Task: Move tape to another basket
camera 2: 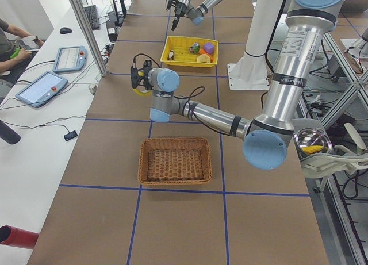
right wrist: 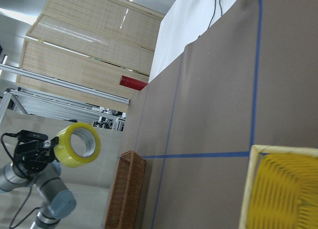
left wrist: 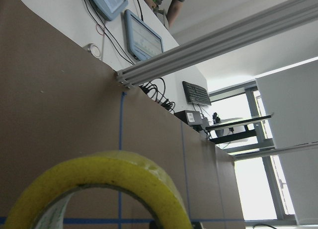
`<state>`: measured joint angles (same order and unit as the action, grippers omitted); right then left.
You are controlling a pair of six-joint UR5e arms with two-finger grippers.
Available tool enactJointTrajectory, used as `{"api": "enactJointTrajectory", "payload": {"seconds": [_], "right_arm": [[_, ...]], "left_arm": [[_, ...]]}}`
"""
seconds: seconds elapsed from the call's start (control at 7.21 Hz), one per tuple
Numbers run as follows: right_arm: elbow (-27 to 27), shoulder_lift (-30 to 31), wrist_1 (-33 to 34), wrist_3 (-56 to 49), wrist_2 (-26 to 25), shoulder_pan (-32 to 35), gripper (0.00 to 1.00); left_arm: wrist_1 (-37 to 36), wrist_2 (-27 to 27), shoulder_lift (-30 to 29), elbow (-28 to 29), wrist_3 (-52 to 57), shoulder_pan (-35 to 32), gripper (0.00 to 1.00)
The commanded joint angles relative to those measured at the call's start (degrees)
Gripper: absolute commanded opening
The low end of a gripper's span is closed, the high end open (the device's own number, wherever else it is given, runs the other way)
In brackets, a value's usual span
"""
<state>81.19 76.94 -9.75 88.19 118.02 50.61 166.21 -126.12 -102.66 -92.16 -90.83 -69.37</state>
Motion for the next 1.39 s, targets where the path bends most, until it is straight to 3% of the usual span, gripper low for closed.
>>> {"api": "enactJointTrajectory", "payload": {"seconds": [0.0, 0.14, 0.28, 0.56, 0.83, 1.25], "right_arm": [[-0.8, 0.7, 15.6, -16.6, 9.2, 8.8, 1.0], [0.0, 0.6, 25.9, -26.2, 17.7, 16.1, 1.0], [0.1, 0.8, 33.8, -38.4, 22.4, 20.6, 1.0], [0.1, 2.4, 44.2, -52.4, 21.6, 22.9, 0.99], [0.2, 4.3, 51.4, -55.5, 18.6, 23.9, 0.99], [1.8, 4.0, 70.9, -76.9, 15.7, 27.2, 0.99]], "left_arm": [[-23.8, -1.0, 5.2, -3.6, 30.5, -7.0, 0.0], [-30.3, 2.0, 7.2, -4.5, 39.9, -7.3, 0.0], [-32.3, 6.6, 11.1, -4.6, 47.2, -6.5, 0.0], [-34.4, 7.9, 16.2, -4.7, 53.6, -4.3, 0.0], [-44.1, 6.9, 15.4, -4.8, 52.5, 0.1, 0.0], [-46.5, 2.4, 14.3, -4.3, 45.3, 4.8, 0.0]]}}
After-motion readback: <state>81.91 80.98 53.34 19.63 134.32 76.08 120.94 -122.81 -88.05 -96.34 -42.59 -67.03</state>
